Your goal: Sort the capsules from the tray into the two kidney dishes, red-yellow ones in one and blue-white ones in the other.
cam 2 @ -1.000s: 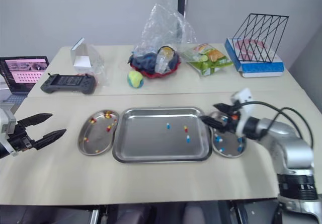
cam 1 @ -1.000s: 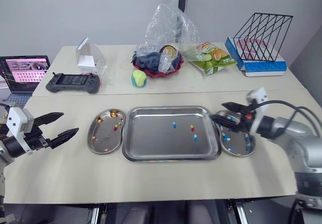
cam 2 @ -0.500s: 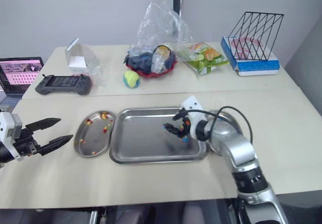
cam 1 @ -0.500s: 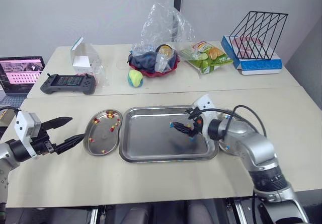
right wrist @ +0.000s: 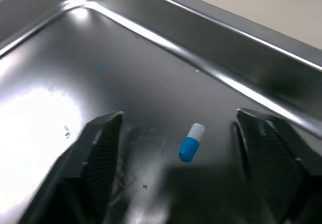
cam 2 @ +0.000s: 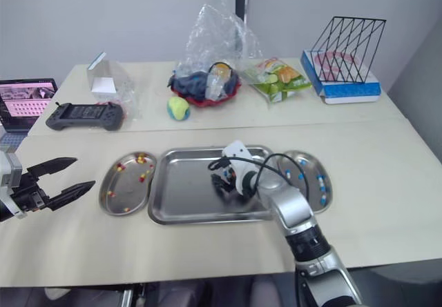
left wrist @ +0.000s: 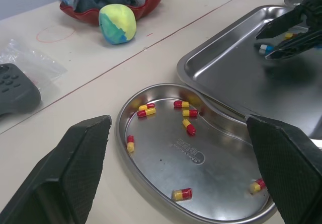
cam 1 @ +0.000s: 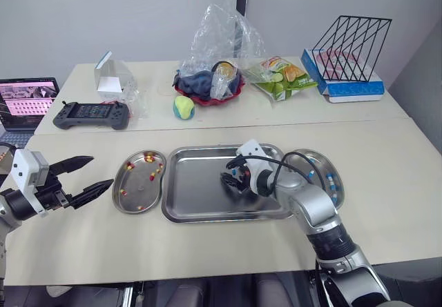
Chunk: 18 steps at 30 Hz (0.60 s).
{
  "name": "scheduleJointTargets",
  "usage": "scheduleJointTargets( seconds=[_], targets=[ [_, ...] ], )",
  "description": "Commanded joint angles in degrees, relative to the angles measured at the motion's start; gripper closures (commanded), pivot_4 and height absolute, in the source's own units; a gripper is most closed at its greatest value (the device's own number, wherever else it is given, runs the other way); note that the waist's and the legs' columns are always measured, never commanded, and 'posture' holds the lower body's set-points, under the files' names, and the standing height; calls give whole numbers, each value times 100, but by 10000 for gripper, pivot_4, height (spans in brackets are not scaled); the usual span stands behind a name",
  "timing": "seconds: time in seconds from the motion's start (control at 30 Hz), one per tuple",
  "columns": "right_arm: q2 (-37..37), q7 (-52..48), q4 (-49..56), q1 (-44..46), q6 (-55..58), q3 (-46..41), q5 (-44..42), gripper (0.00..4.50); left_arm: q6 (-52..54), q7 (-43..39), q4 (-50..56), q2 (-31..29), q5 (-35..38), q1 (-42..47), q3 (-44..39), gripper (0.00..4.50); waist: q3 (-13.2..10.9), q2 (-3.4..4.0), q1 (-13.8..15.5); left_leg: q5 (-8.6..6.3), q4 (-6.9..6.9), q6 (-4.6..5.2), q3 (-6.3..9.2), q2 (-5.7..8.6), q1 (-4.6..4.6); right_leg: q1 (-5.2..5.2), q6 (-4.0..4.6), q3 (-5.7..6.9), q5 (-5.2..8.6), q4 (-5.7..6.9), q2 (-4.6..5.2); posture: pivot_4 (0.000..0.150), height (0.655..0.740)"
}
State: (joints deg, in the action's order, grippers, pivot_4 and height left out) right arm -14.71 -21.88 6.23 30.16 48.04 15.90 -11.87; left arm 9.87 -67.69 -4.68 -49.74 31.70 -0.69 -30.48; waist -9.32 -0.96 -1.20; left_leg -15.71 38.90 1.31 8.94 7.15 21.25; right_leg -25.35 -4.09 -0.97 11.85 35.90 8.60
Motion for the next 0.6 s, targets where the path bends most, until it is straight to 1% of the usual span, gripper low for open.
scheduleJointTargets(
  seconds=[0.03,0.17,0.23,0.27,0.4,0.53,0.6],
  targets=[
    [-23,45,31,16,102,-3,147,23021,-126,18,77,-32,68,59,-154,0,0,0,-1,-1,0,-1,0,-3,0,-1,0,0,0,0,-4,1500,7400],
    [4,18,107,-28,152,-79,126,37108,-119,9,64,-38,70,81,-144,0,0,0,-4,-1,0,-3,-4,-7,-1,-4,4,0,-2,0,-7,1500,7400],
    [-32,-10,123,-52,161,-80,142,43225,-122,9,51,-35,63,87,-140,0,0,0,-5,-1,-1,-3,-5,-8,-2,-4,4,0,-2,0,-8,1500,7400],
    [-67,-32,120,-60,135,-77,165,44699,-139,27,37,-32,41,91,-138,0,0,0,-5,-1,-1,-4,-5,-8,-2,-4,5,0,-3,0,-8,1500,7400],
    [44,-275,259,-47,-97,-332,-104,44699,-272,107,-58,7,-27,94,-149,0,0,0,-4,-1,0,-3,-6,-8,-2,-4,5,-1,-3,-1,-8,1500,7400],
    [179,-344,350,108,-15,-896,-494,44699,-330,110,-105,10,-20,85,-93,0,0,0,-4,-1,-1,-3,-7,-8,-2,-5,5,-2,-3,-1,-9,1500,7400],
    [-41,-504,401,272,163,-1336,-754,44699,-347,105,-143,3,-26,115,-71,0,0,1,-3,-1,-1,-4,-7,-8,-2,-5,6,-3,-3,-1,-9,1500,7400]
  ],
)
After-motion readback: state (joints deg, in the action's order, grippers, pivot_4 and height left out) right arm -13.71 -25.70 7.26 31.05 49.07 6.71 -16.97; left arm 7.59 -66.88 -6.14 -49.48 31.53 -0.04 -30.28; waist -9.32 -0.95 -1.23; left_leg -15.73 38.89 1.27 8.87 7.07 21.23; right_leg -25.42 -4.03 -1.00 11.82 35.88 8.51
